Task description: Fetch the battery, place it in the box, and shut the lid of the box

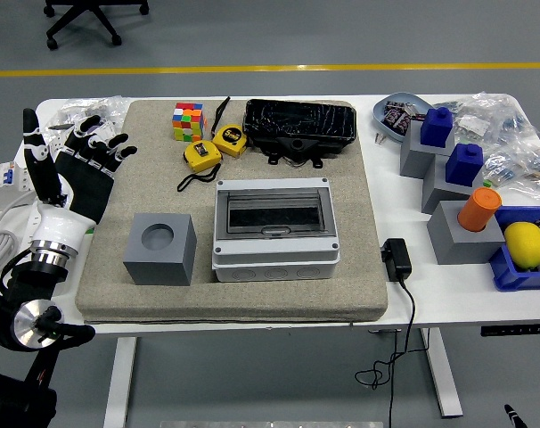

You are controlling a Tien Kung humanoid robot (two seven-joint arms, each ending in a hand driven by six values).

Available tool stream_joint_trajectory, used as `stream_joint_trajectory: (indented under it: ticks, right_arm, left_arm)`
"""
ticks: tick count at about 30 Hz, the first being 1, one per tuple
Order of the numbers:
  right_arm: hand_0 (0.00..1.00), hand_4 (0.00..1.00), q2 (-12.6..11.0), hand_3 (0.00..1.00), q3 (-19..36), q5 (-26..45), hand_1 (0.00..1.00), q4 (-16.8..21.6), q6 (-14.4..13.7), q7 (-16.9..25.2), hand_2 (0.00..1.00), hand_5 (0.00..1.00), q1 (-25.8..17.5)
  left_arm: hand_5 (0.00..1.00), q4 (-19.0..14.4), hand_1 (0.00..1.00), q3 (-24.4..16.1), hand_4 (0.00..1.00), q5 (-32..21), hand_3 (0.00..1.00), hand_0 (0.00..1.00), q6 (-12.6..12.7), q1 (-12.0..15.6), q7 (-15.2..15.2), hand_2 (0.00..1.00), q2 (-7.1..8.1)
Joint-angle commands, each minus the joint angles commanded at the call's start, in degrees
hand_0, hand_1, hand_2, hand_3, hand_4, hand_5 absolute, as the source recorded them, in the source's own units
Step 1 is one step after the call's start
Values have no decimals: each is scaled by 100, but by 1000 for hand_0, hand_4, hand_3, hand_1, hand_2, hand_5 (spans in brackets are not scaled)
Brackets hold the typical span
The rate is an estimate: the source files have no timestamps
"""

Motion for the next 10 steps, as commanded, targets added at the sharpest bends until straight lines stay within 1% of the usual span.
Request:
stream_joint_trajectory:
  ticks: [1, 3, 4, 6, 7, 9, 10]
  right_arm:
    - [807, 998, -1, 798, -6, 6, 770, 0, 1, 2, 763, 998, 1]
    - [807, 998, -1, 798, -12, 14, 770, 0, 2, 3, 763, 998, 4]
    - [807, 998, 0, 798, -17, 25, 770, 0, 2, 8, 763, 998, 6]
    - [807, 998, 1, 798, -34, 38, 770, 0, 6, 10, 763, 998, 9]
    - [807, 998, 1, 797, -40, 44, 770, 0, 7, 11, 762, 998, 11]
    - [807, 998, 4, 797, -44, 51, 770, 0, 9, 9, 762, 998, 9]
    - [807, 998, 3, 797, -46, 53, 770, 0, 11, 7, 762, 998, 9]
  left_arm:
    - [998, 11, 417, 17, 998, -137, 229, 645, -60, -3, 73, 210, 2]
    - [998, 24, 417, 36, 998, -350, 229, 645, -146, -4, 187, 210, 0]
    - [998, 39, 417, 50, 998, -523, 229, 645, -238, -4, 281, 210, -4]
    - [998, 61, 417, 79, 998, -818, 229, 645, -363, -5, 373, 210, -11]
    - [998, 69, 768, 94, 998, -984, 550, 906, -422, -6, 413, 658, -14]
    - [998, 87, 768, 131, 998, -1342, 550, 906, -582, -11, 505, 658, -21]
    - [998, 92, 768, 139, 998, -1470, 550, 906, -621, -14, 527, 658, -23]
